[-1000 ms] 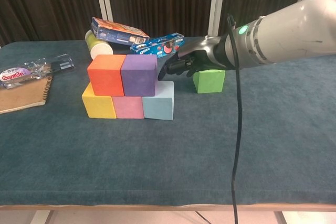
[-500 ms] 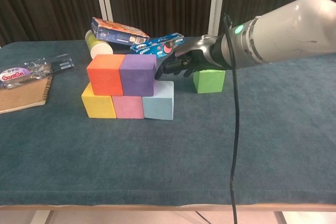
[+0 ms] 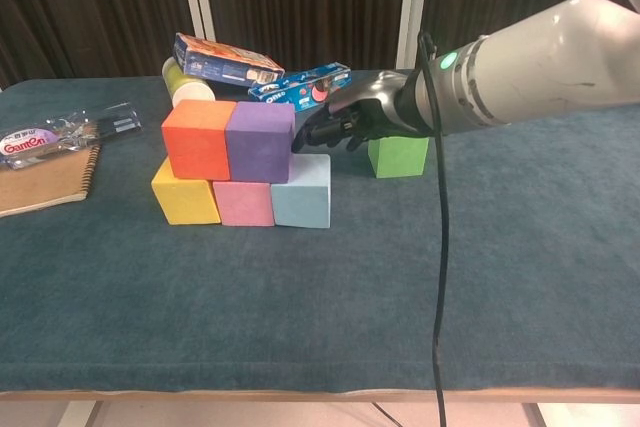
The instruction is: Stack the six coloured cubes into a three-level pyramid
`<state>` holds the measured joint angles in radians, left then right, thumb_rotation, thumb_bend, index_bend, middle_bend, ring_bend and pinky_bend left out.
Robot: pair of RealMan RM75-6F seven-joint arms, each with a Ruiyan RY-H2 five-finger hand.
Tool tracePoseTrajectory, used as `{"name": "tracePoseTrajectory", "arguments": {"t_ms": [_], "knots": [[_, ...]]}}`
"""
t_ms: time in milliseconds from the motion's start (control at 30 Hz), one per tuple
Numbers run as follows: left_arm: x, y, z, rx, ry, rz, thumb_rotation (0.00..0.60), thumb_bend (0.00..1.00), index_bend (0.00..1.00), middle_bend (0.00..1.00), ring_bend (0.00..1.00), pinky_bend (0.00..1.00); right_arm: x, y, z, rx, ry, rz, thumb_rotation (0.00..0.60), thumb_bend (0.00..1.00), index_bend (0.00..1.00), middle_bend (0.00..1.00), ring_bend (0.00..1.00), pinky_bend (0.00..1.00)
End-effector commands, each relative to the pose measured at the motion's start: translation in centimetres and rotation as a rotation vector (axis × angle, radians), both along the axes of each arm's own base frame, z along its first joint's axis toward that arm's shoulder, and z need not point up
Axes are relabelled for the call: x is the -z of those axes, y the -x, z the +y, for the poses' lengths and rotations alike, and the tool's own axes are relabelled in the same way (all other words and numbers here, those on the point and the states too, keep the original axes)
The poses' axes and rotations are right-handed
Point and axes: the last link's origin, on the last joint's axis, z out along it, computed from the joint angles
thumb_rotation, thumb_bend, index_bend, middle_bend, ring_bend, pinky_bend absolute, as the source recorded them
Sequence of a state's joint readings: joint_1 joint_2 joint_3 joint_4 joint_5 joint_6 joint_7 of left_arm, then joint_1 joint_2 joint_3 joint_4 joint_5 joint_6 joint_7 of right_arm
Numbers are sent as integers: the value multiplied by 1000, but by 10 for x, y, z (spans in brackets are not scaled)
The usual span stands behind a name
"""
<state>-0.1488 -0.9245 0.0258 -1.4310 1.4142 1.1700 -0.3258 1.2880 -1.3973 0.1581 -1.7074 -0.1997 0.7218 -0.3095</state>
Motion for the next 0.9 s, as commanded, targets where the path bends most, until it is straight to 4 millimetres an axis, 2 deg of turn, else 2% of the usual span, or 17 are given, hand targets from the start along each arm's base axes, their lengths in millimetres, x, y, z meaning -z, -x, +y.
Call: {"name": "tracePoseTrajectory", "arguments": {"t_ms": [33, 400, 600, 667, 733, 800, 900], "knots": [[0, 0, 0, 1, 0, 0, 560, 34, 137, 9, 0, 76, -1, 1, 0, -1, 0, 2, 254, 770, 178, 0, 0, 0], [1, -2, 1, 3, 4, 1, 561, 34, 137, 9, 0, 76, -14, 9, 3, -7, 8, 16, 265, 769, 180, 0, 0, 0], [1, -2, 1, 3, 3, 0, 562, 35, 137, 9, 0, 76, -41, 26, 10, -33, 37, 40, 303, 769, 186, 0, 0, 0], [1, -2, 1, 2, 2, 0, 559, 35, 137, 9, 0, 76, -53, 33, 11, -43, 72, 56, 322, 698, 186, 0, 0, 0], [1, -2, 1, 0, 4, 1, 558, 35, 137, 9, 0, 76, -66, 41, 7, -40, 127, 65, 318, 540, 181, 0, 0, 0], [2, -2, 2, -2, 7, 3, 558, 34, 137, 9, 0, 76, -76, 47, 1, -28, 176, 65, 335, 425, 172, 0, 0, 0], [5, -3, 5, -3, 13, 5, 560, 35, 137, 9, 0, 76, -88, 53, -14, -37, 294, 81, 402, 369, 161, 0, 0, 0]]}}
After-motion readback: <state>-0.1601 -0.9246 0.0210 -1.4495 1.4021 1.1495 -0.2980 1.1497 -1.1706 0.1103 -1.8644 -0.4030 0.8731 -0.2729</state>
